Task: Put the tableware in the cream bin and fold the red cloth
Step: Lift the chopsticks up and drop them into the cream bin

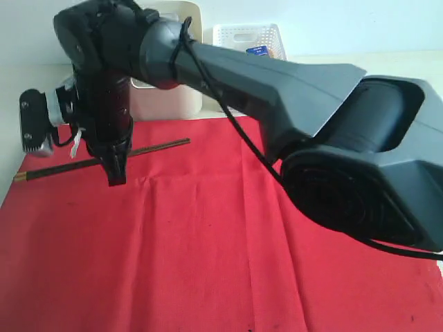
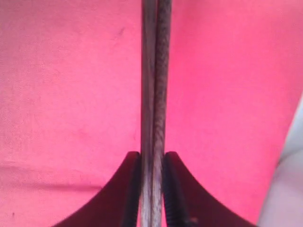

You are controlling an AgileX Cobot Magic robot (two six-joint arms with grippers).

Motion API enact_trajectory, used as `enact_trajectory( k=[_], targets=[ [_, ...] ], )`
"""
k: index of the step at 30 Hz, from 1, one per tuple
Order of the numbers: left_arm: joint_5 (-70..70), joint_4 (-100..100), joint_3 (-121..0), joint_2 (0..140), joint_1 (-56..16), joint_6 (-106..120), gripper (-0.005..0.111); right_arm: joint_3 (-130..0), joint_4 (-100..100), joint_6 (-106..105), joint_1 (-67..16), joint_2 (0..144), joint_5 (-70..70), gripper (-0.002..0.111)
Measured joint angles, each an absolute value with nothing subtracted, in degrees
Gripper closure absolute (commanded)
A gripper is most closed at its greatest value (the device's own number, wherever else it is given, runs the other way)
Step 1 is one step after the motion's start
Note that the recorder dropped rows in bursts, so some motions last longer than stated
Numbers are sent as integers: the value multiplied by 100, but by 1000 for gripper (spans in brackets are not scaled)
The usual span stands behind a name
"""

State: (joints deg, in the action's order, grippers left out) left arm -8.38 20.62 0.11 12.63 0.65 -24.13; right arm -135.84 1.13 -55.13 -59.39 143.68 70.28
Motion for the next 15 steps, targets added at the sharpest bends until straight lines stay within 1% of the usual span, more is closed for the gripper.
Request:
enact_trajectory(
  k=[2,7,15],
  targets=[
    [-838,2062,11,1263,65,-2413,105,-13584,125,-5183,-5741,14155,7028,108],
    [-838,2062,11,1263,65,-2413,105,-13584,372,-4522,-5222,13767,6202,108],
    [-838,2062,11,1263,65,-2413,105,-13584,696,-3058,-4846,13395,3670,108]
  ],
)
